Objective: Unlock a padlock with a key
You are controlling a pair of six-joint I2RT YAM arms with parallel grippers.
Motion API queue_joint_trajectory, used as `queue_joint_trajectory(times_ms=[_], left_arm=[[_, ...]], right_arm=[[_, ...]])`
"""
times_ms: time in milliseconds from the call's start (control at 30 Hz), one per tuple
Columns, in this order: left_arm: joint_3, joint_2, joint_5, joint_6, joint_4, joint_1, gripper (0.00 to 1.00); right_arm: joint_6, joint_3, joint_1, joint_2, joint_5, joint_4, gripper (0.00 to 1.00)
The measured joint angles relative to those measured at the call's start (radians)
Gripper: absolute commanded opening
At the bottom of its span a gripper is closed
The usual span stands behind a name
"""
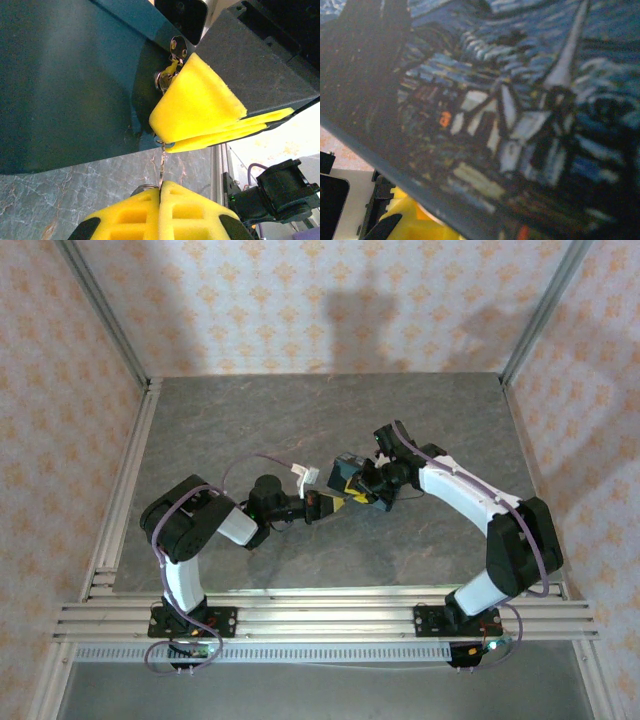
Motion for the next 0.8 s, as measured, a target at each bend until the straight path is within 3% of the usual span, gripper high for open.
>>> queue_joint_trajectory(times_ms=[800], left_arm=[[-0.031,0.0,0.001,0.027,0.0,0.0,0.0]], right_arm=[[0.0,0.003,0.0,0.0,0.0,-0.011,0.0]])
